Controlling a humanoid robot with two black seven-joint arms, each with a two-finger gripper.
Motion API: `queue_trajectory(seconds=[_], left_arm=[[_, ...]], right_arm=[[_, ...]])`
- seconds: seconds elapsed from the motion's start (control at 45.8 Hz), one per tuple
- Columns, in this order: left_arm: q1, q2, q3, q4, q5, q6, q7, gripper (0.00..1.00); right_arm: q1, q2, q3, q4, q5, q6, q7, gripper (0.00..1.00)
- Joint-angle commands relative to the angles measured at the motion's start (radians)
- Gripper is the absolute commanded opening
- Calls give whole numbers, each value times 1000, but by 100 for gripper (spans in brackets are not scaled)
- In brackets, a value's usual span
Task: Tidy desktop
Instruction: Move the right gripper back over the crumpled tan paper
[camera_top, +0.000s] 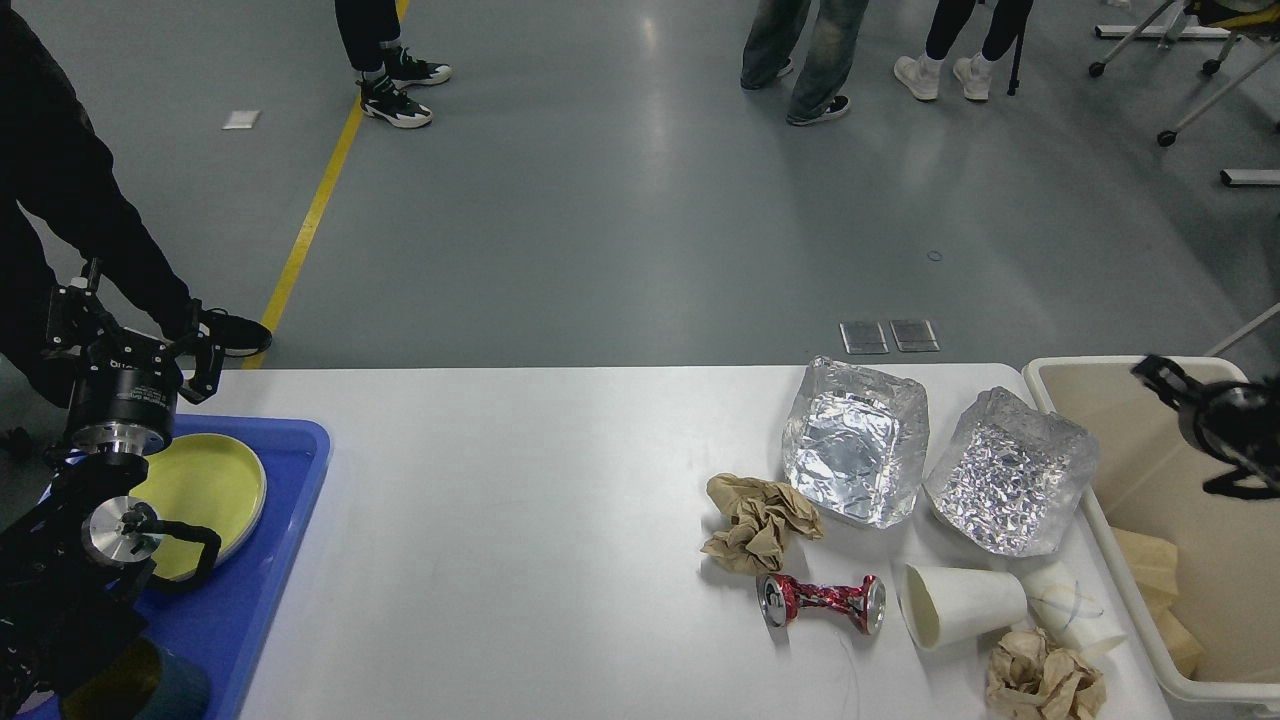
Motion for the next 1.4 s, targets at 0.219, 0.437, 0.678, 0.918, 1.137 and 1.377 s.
queue_trajectory(seconds=[0.219,0.437,0.678,0.918,1.137,1.377], left_arm=[[0,0,0,0,0,0,0,96],[0,0,2,0,0,0,0,96],[0,0,2,0,0,0,0,96],[0,0,2,0,0,0,0,96],[0,0,2,0,0,-2,0,96],[0,0,2,0,0,0,0,96]], right_arm=[[409,452,-341,13,15,295,-17,100],[588,559,-320,201,16,444,-15,100],[785,500,-323,571,45,459,-14,100],[918,433,-326,761,199,563,-15,100],[805,453,-354,746,213,416,-17,100],[653,522,-421,746,206,286,-17,100]])
